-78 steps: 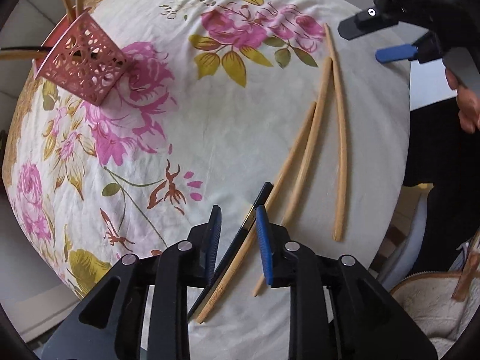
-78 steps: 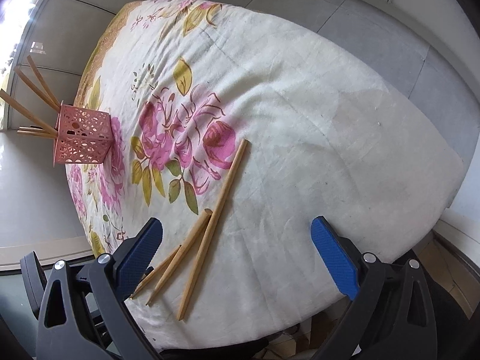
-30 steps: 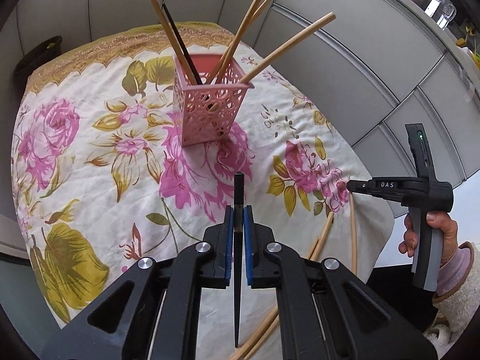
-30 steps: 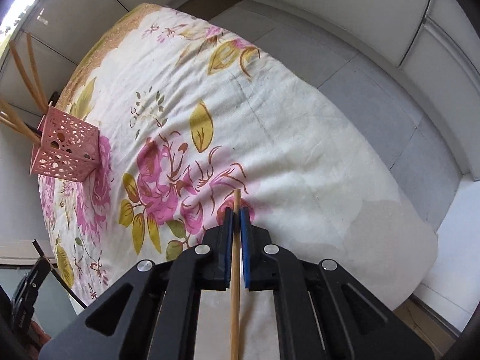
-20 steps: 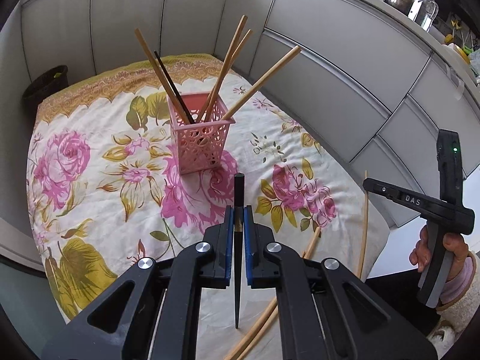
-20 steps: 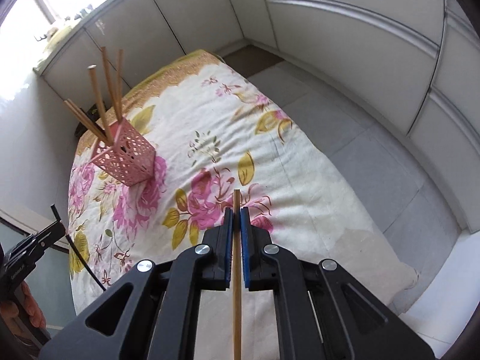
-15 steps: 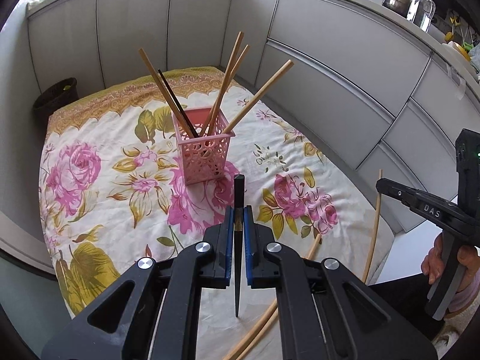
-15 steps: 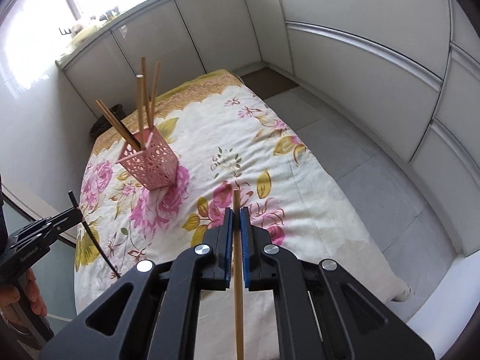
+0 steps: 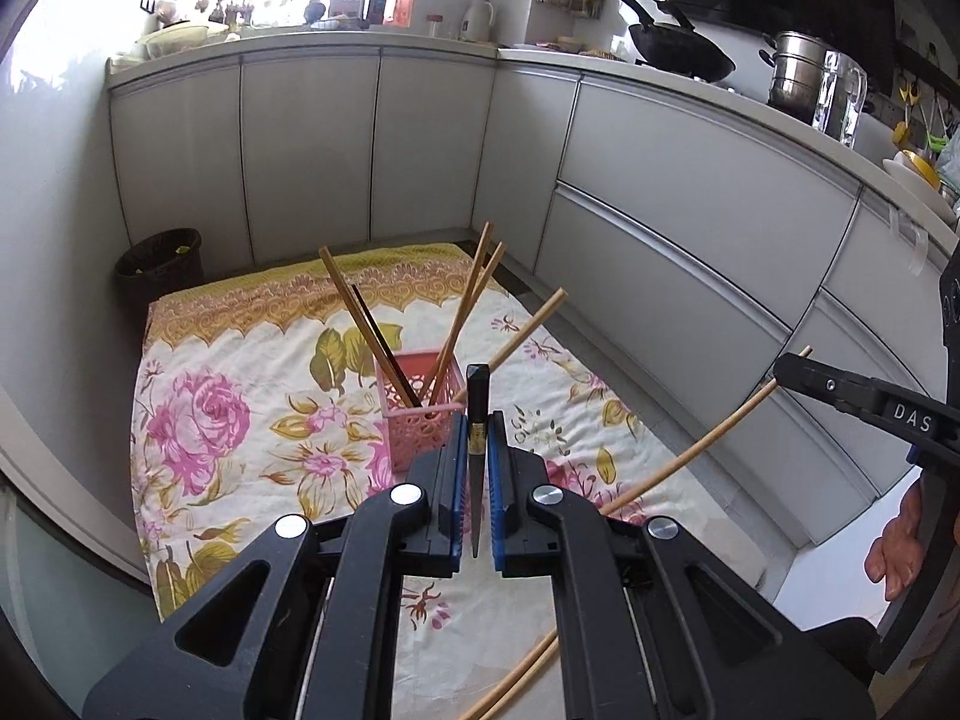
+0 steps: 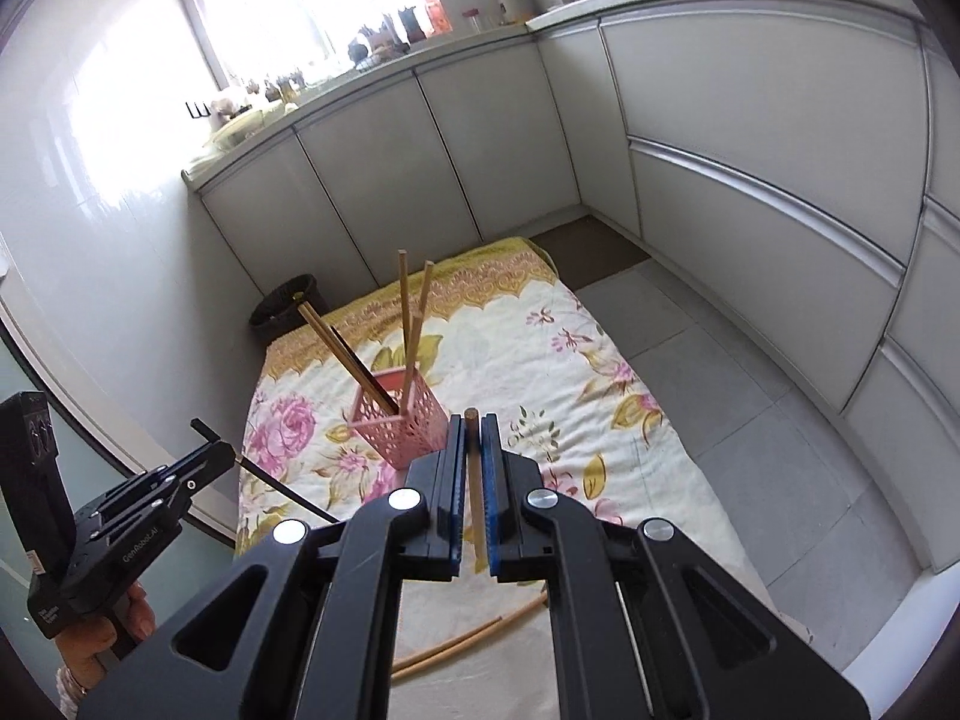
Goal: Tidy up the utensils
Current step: 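Lift the black chopstick with the left tool while the right tool grasps a wooden chopstick, then lower both held chopsticks into the pink holder and open both tools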
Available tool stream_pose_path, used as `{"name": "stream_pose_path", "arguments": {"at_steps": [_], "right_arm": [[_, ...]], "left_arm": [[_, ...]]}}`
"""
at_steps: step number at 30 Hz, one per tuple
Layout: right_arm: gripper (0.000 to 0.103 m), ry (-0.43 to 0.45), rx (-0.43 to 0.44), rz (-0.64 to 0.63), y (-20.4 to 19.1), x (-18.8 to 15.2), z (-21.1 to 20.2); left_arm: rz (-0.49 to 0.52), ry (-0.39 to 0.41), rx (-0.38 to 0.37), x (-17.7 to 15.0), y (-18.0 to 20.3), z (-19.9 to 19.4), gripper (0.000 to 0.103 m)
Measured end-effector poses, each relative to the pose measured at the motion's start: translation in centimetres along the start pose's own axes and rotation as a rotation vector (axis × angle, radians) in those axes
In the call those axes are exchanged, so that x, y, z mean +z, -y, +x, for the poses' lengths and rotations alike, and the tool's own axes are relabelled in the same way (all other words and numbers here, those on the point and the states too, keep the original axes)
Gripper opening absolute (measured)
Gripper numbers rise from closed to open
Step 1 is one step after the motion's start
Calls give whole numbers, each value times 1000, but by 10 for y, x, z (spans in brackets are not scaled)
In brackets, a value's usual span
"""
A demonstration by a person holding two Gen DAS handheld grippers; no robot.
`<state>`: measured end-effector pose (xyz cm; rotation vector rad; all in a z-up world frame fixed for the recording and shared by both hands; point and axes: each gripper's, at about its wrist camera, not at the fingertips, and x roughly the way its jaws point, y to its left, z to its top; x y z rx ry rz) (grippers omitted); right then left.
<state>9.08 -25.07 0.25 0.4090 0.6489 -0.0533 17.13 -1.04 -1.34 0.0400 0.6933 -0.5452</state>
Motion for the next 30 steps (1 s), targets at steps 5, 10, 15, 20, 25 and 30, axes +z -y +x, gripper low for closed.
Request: {"name": "stream_pose_path", "arguments": {"at_steps": [5,10,15,20,25,30], "right_arm": [[5,37,38,-13,-17,31,-13],[5,54,52,-45,-37,54,-16],[5,63,72,-54,-53,70,-11],[5,93,102,-42,-65,88,-4],[5,129,104,-53,-72,100,5],[5,131,104,-61,-74,106,21]], "left_arm": [[-5,33,23,25,1,-7,6],[-7,69,53,52,4,-11,6],[-18,116,82,73,3,-12,6],[-34,160,117,94,-3,-6,6],[-43,153,147,103,-11,18,6],[-87,104,149,95,-28,55,6]]}}
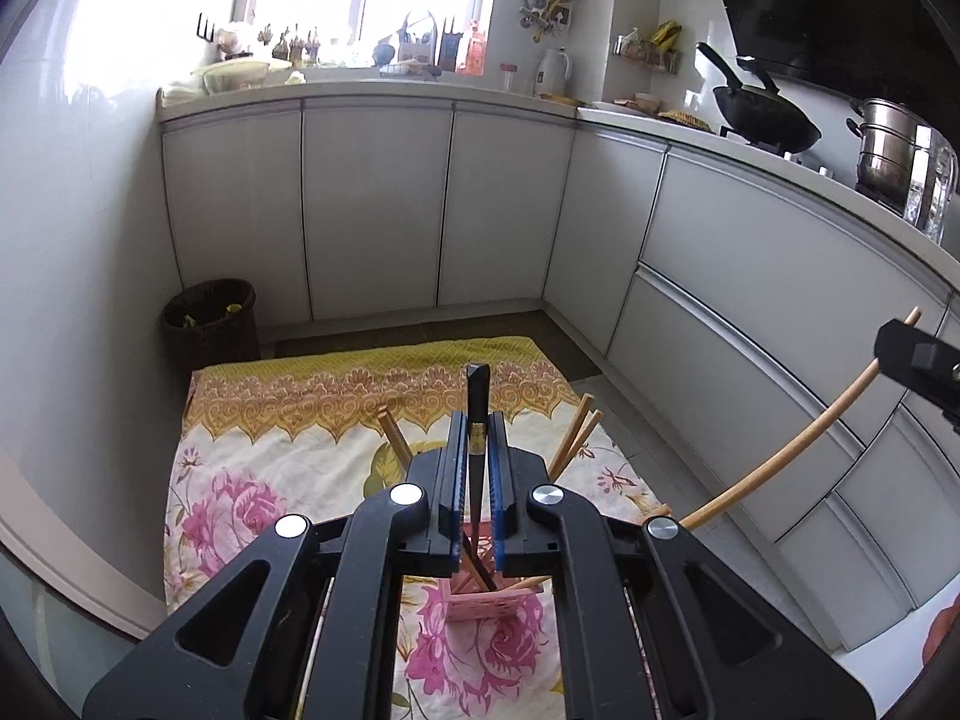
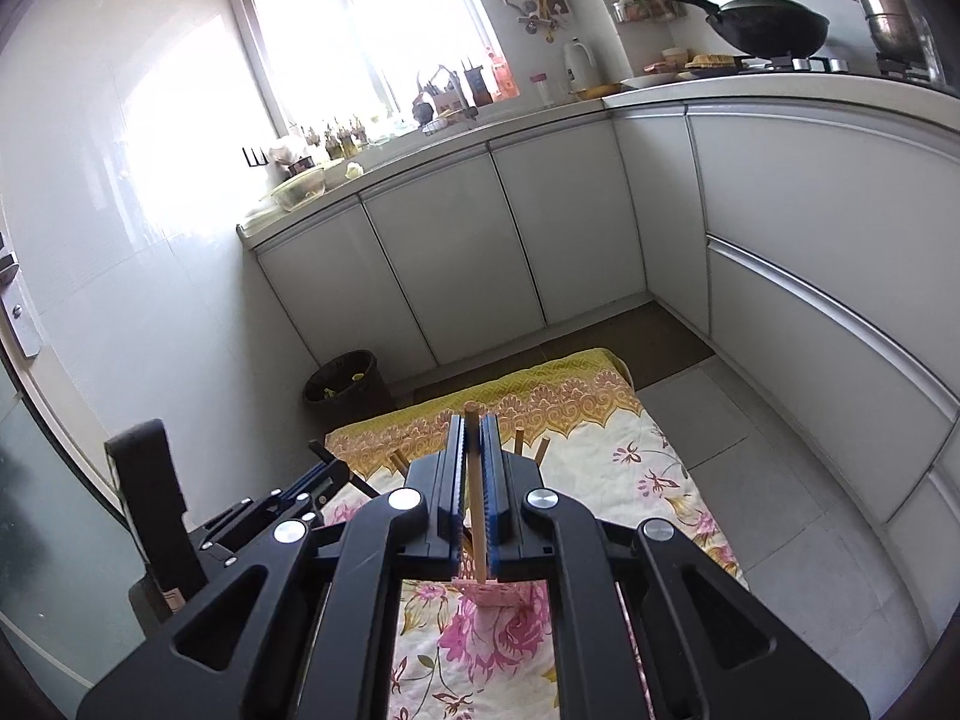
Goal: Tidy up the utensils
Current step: 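Lower both held chopsticks into the pink holder and open both tools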
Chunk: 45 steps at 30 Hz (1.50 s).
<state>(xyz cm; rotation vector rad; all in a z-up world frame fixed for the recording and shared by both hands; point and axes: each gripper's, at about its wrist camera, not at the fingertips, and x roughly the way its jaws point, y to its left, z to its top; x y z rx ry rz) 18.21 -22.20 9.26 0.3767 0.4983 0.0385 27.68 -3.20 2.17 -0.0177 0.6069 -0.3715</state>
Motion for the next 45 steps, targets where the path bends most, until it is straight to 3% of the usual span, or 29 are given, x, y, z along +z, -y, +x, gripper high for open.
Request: {"name": "stream_pose_path", "arguments": {"at_steps": [3,4,5,11,16,25,27,28,29,40,42,44,45], "right_arm": [[5,-8,0,9,4,-1,12],[5,-10,-1,12,5,-1,15],[5,-10,-3,16,6,-1,19],[5,-12,-12,21,7,-2,40],[5,-13,-13,26,5,-7,58],[8,-66,-29,14,0,-38,108],[28,-68,-19,5,0,-45,118],[54,-71,-11,3,1,-47,122],[71,-64,-3,7,2,-49,124],[92,8,-10,20,12,-51,108],[95,16,-6,15,14,-54,97],[96,32,5,15,18,-59,82],[96,32,15,19,21,-61,74]], "left_arm": [[-27,-74,-18,-13,-6,24,8],[-34,-78,-20,-15,-7,26,13],[-40,-70,-13,-16,-9,25,20],[-58,8,-9,-4,-18,0,34],[-95,51,5,5,-31,-19,38],[-93,28,90,-3,-43,-13,44],[-101,24,98,-6,-47,-12,47],[-107,26,102,-7,-50,-12,49],[-107,28,114,-8,-52,-13,50],[-138,35,150,-16,-70,-25,64],[-140,29,146,-21,-70,-29,75],[-138,28,141,-27,-69,-35,93],[-130,19,129,-32,-68,-37,95]]}}
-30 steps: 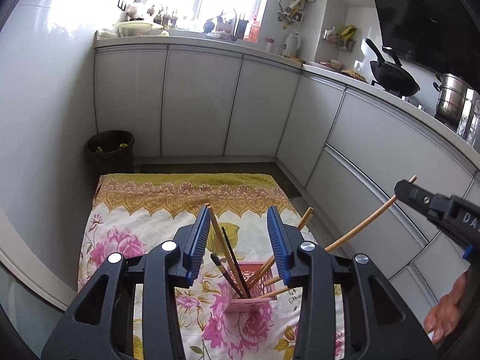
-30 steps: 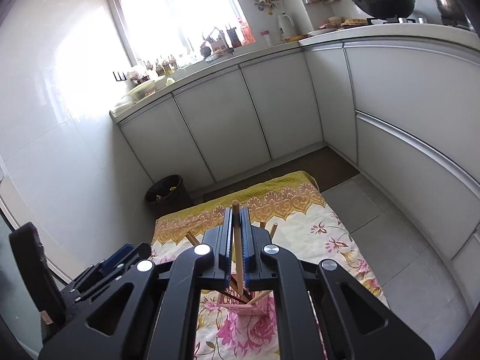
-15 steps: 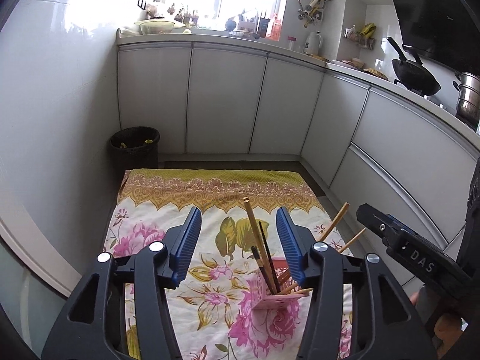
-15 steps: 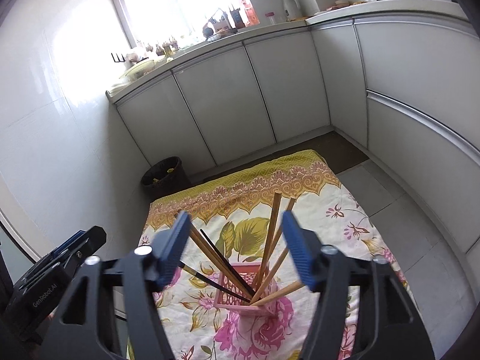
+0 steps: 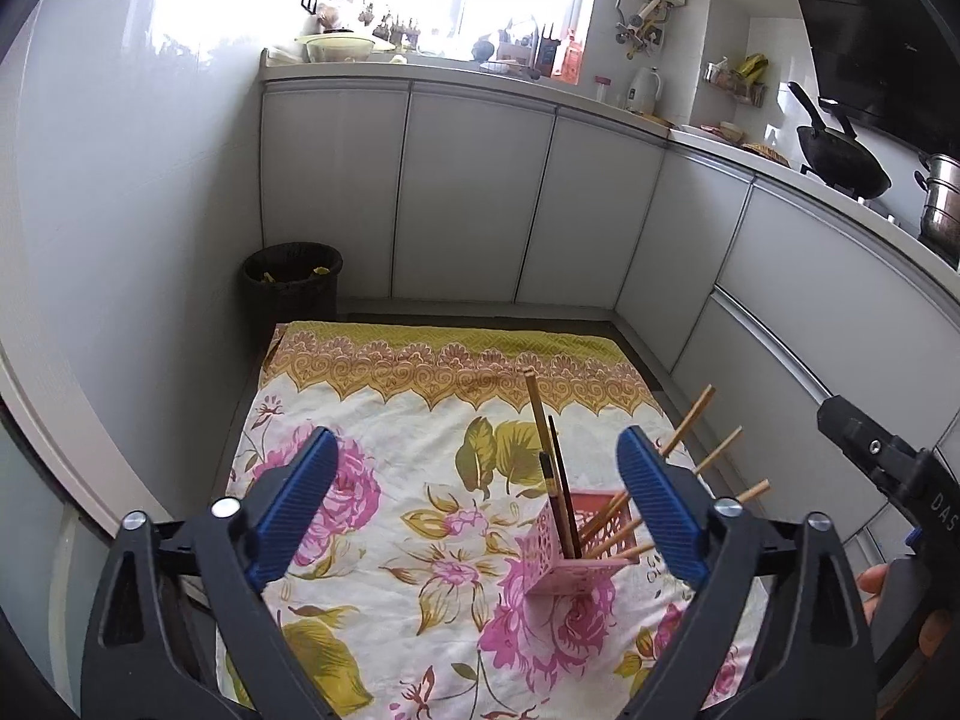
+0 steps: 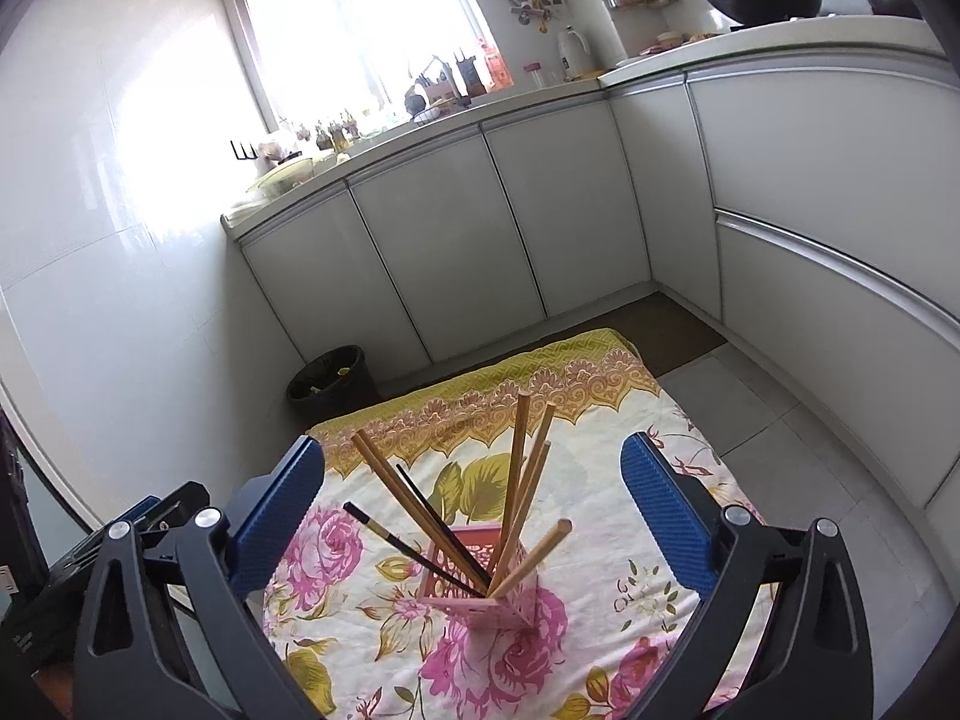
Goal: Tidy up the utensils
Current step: 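Lower both held chopsticks into the pink holder and open both tools, then grasp a wooden chopstick with the left tool while the right tool grasps another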
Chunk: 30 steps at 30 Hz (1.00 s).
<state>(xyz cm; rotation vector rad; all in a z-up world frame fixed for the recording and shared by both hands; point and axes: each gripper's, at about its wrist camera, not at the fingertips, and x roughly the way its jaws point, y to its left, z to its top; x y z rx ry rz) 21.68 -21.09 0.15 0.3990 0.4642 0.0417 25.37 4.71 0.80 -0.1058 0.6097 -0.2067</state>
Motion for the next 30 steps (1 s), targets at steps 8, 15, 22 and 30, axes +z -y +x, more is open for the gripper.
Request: {"name": "stream_pose_path", "arguments": {"at_steps": [8,15,22,30], "right_arm": [[96,-18,-47,56,43,-46,-74],[96,-295,-124,228,105,-125,-86],[96,-503,-100,432,158,-184,-68],[96,-558,-74,527,184,-200,-61]], "left_arm": [[205,-198,-85,-60,30,4,96],[464,-425,-158,-138,81,28,96],[761,-642,-152,-212,128,56,81],[787,-855,-131,-245,141,92,55]]}}
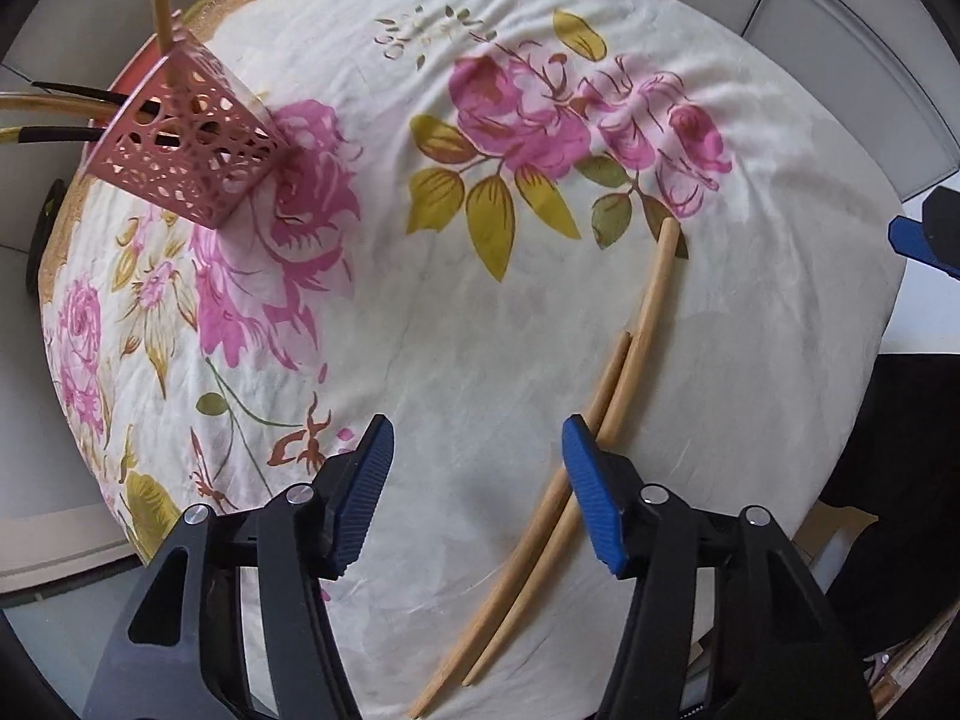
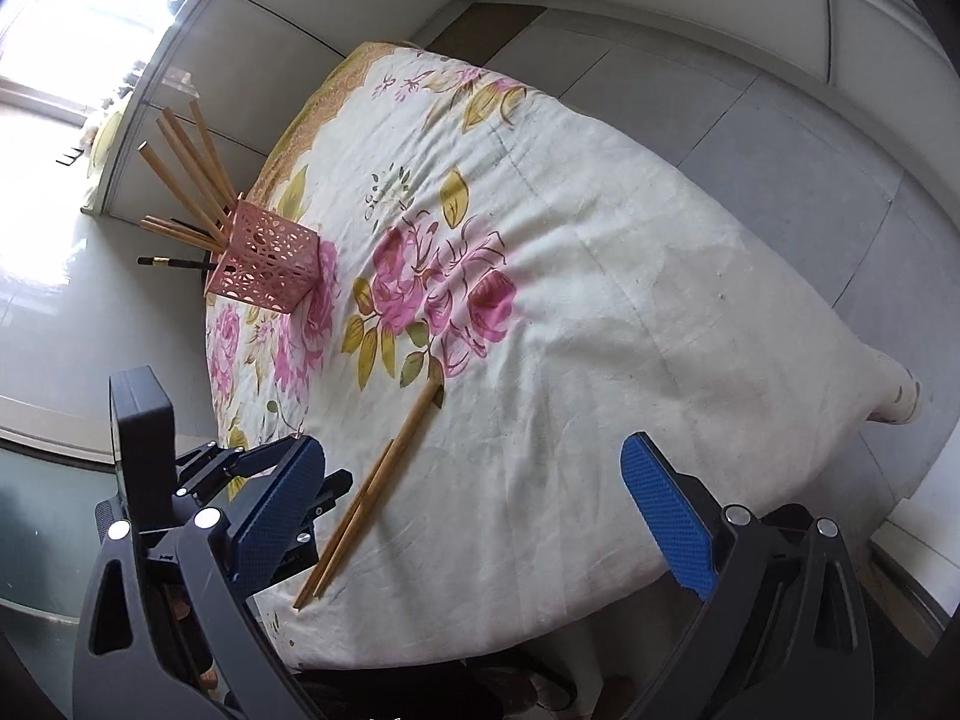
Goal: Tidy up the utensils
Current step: 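Grasp a wooden chopstick with the left tool while the right tool grasps another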
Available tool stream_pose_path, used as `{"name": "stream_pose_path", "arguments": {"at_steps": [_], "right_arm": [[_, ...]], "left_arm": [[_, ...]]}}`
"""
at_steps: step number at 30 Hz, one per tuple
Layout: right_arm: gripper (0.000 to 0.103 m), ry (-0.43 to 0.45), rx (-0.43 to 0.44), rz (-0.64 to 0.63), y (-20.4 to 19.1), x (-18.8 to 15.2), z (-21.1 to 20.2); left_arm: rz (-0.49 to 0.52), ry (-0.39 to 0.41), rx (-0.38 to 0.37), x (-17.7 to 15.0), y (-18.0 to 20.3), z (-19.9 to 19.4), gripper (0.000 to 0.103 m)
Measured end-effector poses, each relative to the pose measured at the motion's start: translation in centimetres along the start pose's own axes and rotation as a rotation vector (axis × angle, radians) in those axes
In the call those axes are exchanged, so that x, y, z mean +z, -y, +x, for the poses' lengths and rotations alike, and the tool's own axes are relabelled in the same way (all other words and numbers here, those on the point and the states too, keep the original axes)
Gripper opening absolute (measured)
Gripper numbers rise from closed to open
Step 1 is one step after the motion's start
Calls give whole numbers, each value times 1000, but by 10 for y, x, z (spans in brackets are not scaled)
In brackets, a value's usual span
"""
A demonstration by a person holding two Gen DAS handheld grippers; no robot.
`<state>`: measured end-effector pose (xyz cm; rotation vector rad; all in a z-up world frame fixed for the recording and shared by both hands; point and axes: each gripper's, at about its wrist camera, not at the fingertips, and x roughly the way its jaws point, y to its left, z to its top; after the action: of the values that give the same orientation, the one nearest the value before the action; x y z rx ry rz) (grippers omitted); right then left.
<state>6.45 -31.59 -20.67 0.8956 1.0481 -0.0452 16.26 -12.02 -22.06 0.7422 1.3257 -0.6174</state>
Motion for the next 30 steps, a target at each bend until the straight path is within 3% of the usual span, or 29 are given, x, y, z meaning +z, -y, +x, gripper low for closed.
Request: {"name": "stream_pose_path", "arguments": {"at_steps": [12,19,30], "right_arm": [[96,0,19,17,7,2,-7],[96,-6,20,17,6,1,-5],[96,-24,17,23,5,1,-1]], "left_arm": [[-1,-33,7,7,3,10,52],[23,-17,-19,9,7,-5,65],[16,-15,-3,9,4,1,64]]}}
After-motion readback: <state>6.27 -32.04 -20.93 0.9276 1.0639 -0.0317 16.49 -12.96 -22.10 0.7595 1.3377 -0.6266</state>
